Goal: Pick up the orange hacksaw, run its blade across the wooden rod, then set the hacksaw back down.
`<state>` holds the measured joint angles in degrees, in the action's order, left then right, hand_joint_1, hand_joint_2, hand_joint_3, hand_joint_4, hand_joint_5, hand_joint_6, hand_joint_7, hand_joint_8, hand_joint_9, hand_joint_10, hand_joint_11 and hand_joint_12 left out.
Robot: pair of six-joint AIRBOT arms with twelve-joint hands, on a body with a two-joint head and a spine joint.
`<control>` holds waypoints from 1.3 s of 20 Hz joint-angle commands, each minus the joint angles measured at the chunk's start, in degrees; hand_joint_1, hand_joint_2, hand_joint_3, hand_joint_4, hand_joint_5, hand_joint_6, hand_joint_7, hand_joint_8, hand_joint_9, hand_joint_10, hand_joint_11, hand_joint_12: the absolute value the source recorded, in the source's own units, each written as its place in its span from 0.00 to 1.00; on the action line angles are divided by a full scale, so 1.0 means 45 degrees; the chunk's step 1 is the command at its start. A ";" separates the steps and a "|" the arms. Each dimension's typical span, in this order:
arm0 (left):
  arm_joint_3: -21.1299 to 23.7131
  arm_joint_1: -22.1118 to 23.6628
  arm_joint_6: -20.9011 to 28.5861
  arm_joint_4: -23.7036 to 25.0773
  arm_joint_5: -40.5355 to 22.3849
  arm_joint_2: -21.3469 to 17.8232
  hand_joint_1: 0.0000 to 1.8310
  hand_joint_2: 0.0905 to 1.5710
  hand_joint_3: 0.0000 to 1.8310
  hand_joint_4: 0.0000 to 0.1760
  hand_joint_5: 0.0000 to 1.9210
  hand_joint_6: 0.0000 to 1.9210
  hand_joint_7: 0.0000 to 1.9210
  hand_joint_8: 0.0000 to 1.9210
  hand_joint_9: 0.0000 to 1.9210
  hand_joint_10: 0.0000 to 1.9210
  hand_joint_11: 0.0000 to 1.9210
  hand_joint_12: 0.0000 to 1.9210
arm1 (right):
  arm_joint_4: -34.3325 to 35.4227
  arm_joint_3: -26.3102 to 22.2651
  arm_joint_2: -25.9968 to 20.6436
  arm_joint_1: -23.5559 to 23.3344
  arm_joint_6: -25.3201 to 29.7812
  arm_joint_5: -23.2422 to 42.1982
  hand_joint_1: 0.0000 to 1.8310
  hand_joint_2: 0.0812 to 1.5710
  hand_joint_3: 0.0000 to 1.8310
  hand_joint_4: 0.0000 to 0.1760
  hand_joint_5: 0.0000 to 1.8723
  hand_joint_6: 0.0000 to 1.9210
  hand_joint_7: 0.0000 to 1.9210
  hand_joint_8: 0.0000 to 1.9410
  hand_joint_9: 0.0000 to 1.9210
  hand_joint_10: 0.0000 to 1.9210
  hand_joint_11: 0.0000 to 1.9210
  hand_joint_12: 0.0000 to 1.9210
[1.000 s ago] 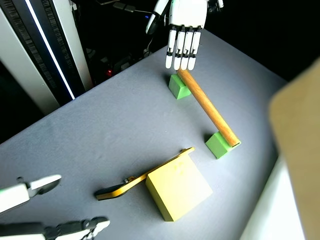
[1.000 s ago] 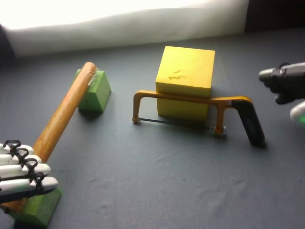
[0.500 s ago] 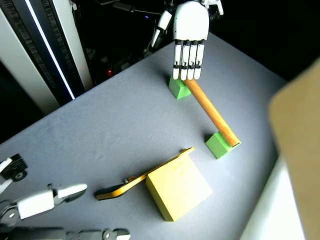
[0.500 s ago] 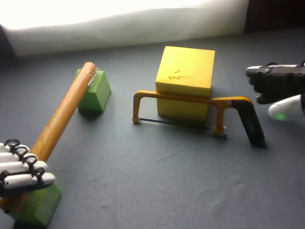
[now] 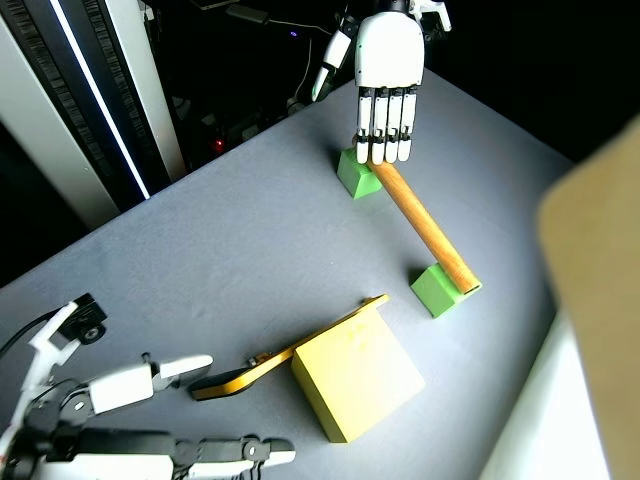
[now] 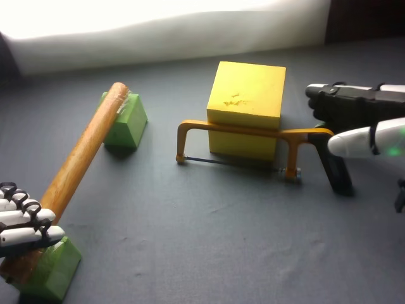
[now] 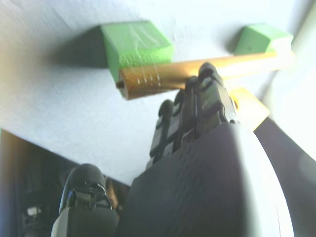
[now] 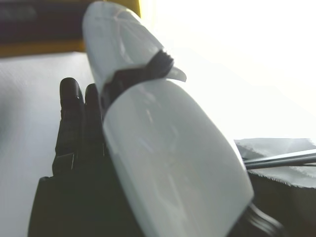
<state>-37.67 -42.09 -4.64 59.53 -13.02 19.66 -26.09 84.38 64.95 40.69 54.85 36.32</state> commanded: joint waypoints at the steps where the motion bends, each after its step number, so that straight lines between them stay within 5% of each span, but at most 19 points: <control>1: 0.0039 0.0042 0.0000 -0.0150 -0.0295 -0.0030 0.00 0.72 0.00 0.00 0.01 0.00 0.01 0.00 0.01 0.00 0.01 0.01 | 0.0594 0.0033 -0.0011 -0.0073 0.0010 0.1276 0.66 0.73 0.00 0.00 0.02 0.00 0.00 0.00 0.01 0.00 0.00 0.28; 26: 0.0076 0.0073 0.0000 -0.0150 -0.0329 0.0003 0.00 0.73 0.00 0.00 0.01 0.00 0.01 0.00 0.01 0.00 0.01 0.01 | 0.2665 0.0767 0.1623 -0.0277 -0.2491 0.1026 0.67 0.74 0.00 0.00 0.03 0.00 0.02 0.00 0.03 0.00 0.00 0.29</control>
<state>-37.26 -42.30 -4.64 59.37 -13.10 19.66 -16.38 87.72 72.16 40.38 43.38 34.87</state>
